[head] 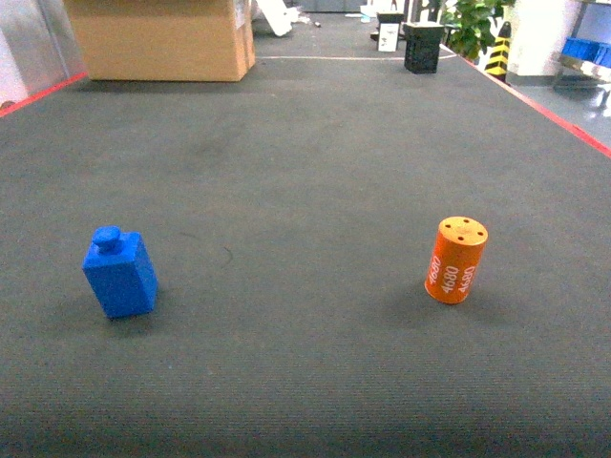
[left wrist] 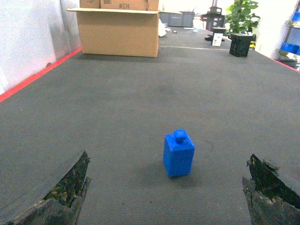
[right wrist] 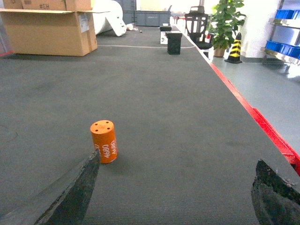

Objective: Sort blue parts and orange caps into right shelf containers

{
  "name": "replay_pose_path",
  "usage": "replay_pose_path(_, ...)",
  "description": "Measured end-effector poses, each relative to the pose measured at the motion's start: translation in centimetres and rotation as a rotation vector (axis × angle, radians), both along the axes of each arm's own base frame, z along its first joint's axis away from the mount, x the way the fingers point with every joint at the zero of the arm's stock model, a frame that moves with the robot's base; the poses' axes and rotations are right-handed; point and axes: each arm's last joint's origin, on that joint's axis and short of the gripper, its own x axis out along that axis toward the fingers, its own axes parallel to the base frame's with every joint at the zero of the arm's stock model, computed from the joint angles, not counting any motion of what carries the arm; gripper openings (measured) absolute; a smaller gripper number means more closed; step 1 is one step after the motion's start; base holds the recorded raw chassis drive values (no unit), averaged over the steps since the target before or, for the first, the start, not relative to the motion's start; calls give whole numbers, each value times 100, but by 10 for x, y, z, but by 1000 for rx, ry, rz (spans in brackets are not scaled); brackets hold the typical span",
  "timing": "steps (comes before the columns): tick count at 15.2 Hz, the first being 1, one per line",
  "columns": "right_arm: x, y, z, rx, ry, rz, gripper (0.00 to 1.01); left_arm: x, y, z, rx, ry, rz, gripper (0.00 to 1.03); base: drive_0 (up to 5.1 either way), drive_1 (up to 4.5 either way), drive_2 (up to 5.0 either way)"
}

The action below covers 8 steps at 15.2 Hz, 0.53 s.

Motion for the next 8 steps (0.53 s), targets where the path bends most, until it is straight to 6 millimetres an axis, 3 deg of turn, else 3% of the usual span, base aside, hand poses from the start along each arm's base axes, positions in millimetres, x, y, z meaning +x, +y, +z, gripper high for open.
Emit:
replay_pose_path(5, 0, 0, 0, 0, 0, 0, 98, 0, 0, 0, 0, 0, 0, 98, 0, 0, 0)
replay_pose_path(6, 0, 0, 0, 0, 3, -4, 98, 3, -1, 1, -38, 8, 82, 98, 0, 0, 0)
replay_pose_path(8, 17, 11, 8, -6, 36, -176, 98, 32, -3, 20, -97, -14, 173, 98, 0, 0, 0)
